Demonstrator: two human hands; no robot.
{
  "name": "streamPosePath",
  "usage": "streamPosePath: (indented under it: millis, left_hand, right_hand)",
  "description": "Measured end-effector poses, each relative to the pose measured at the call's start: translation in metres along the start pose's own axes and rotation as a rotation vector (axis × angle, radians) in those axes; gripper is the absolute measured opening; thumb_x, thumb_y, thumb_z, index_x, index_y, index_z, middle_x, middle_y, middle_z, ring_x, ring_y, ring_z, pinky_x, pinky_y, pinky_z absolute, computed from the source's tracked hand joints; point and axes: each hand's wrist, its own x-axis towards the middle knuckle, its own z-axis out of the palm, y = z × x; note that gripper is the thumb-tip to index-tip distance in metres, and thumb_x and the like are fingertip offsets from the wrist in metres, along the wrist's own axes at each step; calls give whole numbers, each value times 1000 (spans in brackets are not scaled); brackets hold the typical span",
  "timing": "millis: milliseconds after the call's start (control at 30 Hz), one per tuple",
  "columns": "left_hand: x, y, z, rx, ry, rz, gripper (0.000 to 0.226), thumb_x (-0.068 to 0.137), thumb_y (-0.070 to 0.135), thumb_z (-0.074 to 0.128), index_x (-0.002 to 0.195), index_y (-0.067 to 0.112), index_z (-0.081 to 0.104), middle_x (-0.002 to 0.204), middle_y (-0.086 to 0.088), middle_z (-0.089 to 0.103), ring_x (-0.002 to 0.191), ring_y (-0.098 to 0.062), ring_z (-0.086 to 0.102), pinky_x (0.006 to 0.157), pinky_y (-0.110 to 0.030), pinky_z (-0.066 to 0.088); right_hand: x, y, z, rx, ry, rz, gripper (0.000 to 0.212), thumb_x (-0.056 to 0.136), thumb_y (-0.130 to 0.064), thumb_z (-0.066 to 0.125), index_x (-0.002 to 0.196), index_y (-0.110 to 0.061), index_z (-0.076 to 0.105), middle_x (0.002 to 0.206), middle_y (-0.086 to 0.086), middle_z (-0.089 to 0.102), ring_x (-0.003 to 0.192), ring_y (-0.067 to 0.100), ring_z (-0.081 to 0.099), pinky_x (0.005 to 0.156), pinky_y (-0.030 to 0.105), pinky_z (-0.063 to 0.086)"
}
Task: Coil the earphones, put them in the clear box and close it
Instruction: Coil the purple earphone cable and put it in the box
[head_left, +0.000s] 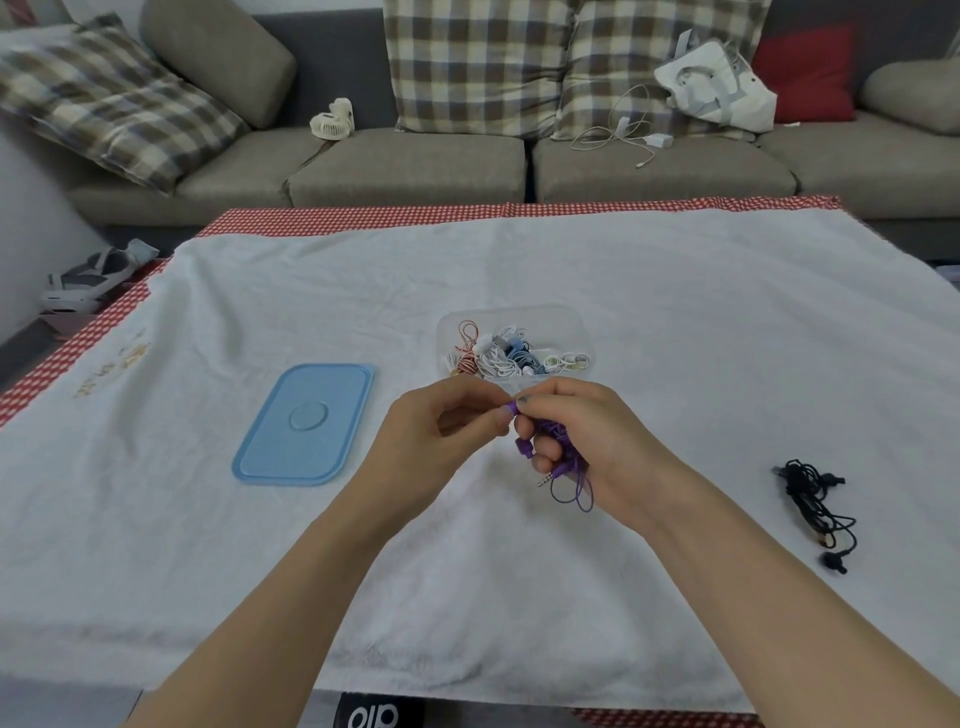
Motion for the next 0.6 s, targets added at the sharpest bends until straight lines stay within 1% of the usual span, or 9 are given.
streamPosePath:
  millis: [100,200,300,433,500,600]
  left_hand:
    - [0,2,1,-52,9,8,8,95,8,69,99,8,75,91,-5,78,90,-17,75,82,-22,56]
    - [1,4,1,-122,13,6,8,96,4,67,99,5,74,92,-10,77,90,-21,74,82,-22,56]
    - [2,6,2,-178,-3,-7,8,96,5,67,101,3,72,96,-13,77,91,-19,73,85,-25,56]
    - [3,5,2,-232,-7,-34,9,96,9,68,103,6,72,98,-13,77,95,-23,72,94,-36,57]
    - [4,5,3,-230,4,-30,9,96,9,67,102,6,73,97,-13,77,94,-22,72,92,-35,57]
    - [4,6,4,-225,10,-22,8,96,8,67,101,5,73,96,-12,77,93,-21,72,90,-33,57]
  right_hand:
    - [-1,-2,1,79,-29,23,7,91,1,55,90,0,62,65,9,58,48,16,39,46,27,39]
    - [-2,-4,1,140,-51,30,6,92,1,54,92,0,61,65,8,56,47,14,37,45,25,38]
    - [-4,-6,0,187,-69,34,7,93,0,53,90,-1,59,65,8,54,46,13,37,45,24,39]
    - [-6,-10,0,245,-104,50,10,95,0,52,86,-3,56,66,7,53,44,11,39,44,22,38]
    - [-7,-11,-1,269,-111,62,13,95,-1,52,83,-4,56,66,7,53,44,11,39,44,22,39]
    - [-7,-11,-2,290,-116,73,12,96,-2,52,85,-3,56,65,6,54,44,11,39,44,22,39]
